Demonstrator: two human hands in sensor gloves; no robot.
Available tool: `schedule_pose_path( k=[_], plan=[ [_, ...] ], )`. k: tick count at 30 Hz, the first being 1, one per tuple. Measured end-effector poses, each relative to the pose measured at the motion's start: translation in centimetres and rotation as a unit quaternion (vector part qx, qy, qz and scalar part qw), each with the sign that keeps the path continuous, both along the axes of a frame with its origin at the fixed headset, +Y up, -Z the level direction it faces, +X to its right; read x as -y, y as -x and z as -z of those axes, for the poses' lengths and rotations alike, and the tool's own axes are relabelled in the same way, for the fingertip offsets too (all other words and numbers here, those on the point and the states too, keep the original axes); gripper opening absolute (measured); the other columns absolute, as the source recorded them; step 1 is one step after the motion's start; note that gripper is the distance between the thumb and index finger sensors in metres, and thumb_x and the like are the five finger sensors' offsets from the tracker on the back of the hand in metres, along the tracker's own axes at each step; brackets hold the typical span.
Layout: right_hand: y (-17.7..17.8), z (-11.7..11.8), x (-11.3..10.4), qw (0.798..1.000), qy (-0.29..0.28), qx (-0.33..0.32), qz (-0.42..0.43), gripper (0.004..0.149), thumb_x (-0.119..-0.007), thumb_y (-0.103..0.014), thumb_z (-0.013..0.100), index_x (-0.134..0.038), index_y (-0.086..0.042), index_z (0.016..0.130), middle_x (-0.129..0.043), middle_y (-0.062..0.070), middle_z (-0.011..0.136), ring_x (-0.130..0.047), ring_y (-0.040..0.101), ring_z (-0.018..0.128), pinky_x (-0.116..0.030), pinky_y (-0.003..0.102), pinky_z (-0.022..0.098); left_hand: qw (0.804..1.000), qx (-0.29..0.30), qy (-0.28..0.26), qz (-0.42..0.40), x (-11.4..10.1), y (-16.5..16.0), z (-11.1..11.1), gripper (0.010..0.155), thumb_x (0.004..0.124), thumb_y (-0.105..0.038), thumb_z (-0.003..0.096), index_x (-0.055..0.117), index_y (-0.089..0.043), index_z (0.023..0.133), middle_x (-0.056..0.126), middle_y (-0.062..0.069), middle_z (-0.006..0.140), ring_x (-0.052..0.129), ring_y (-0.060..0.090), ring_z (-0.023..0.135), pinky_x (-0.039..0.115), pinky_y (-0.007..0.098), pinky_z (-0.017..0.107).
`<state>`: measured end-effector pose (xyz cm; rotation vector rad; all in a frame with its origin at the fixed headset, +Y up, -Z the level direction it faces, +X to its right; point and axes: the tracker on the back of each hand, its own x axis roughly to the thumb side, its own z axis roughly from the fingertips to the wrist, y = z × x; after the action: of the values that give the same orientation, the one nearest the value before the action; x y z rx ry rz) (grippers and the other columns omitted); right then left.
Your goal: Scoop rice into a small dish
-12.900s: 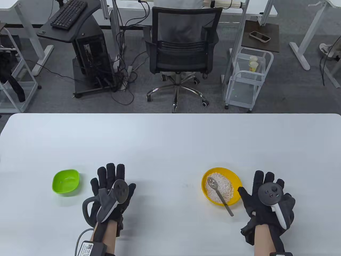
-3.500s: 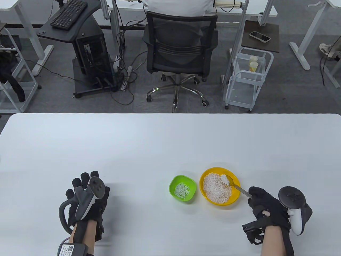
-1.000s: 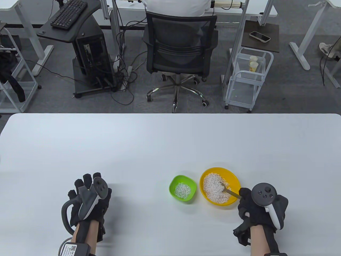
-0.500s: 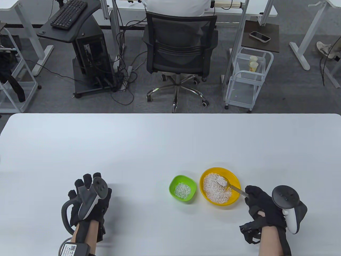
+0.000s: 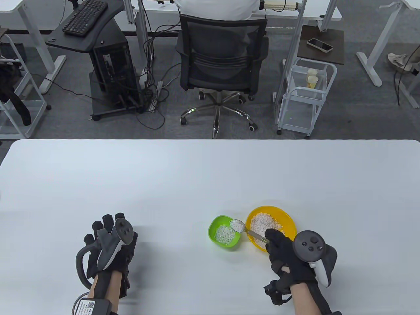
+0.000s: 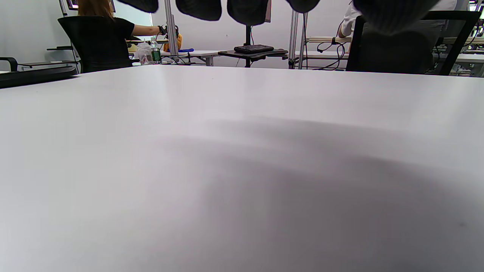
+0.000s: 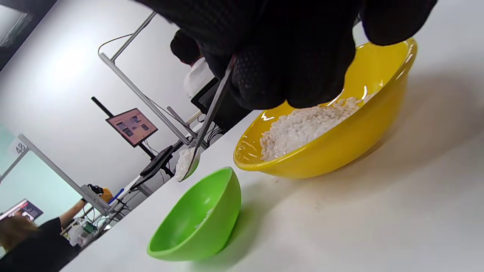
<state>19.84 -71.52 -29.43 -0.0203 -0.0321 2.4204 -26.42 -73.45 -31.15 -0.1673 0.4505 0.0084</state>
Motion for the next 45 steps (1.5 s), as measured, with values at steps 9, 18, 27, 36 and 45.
schedule_pose_path(
  k=[9,18,27,36,45],
  plan=[
    [4.7,-1.4,-0.1,0.973,-0.127,-0.030,-0.189,0.043,-0.069,-0.013,0.054,-0.076,-0.009,0.096,-0.095,0.016,0.070,-0.089,0.046,0.067,-0.055,0.074,0.063,1.000,0.001,-0.001,-0.001,0.1,-0.1,0.0,0.072,0.064,-0.064,0.0477,0.035,-0.044,0.111,0.039,-0.009,0.127,0.041,0.025,0.119,0.043,0.057,0.085],
    [6.5,-2.8,-0.8,0.915,-0.230,-0.036,-0.329,0.042,-0.070,-0.016,0.054,-0.076,-0.015,0.096,-0.095,0.012,0.073,-0.088,0.043,0.071,-0.053,0.074,0.066,1.000,0.003,0.001,0.002,0.0,-0.2,0.0,0.072,0.064,-0.064,0.0476,0.035,-0.045,0.111,0.040,-0.009,0.127,0.041,0.025,0.119,0.043,0.057,0.085],
    [4.0,-2.9,-3.1,0.919,-0.251,0.015,-0.304,0.042,-0.070,-0.016,0.054,-0.077,-0.017,0.095,-0.095,0.011,0.074,-0.087,0.042,0.073,-0.051,0.074,0.067,1.000,0.004,-0.002,-0.002,-0.2,-0.3,-0.1,0.072,0.064,-0.064,0.0477,0.035,-0.045,0.111,0.040,-0.009,0.127,0.042,0.026,0.119,0.043,0.057,0.085],
    [-2.3,-0.3,-2.3,0.916,-0.089,0.134,-0.368,0.041,-0.071,-0.015,0.055,-0.079,-0.019,0.095,-0.095,0.011,0.076,-0.086,0.043,0.077,-0.048,0.077,0.068,1.000,0.005,0.003,0.001,-0.2,-0.4,-0.1,0.072,0.064,-0.064,0.0476,0.036,-0.044,0.111,0.040,-0.009,0.127,0.042,0.026,0.119,0.043,0.057,0.085],
    [-4.8,1.1,-0.3,0.946,-0.011,0.160,-0.281,0.042,-0.071,-0.015,0.055,-0.079,-0.017,0.095,-0.097,0.011,0.075,-0.088,0.043,0.073,-0.051,0.076,0.066,1.000,0.006,-0.001,-0.001,-0.2,-0.5,-0.1,0.072,0.064,-0.064,0.0476,0.037,-0.044,0.111,0.040,-0.008,0.127,0.043,0.026,0.119,0.044,0.057,0.085]
  ],
)
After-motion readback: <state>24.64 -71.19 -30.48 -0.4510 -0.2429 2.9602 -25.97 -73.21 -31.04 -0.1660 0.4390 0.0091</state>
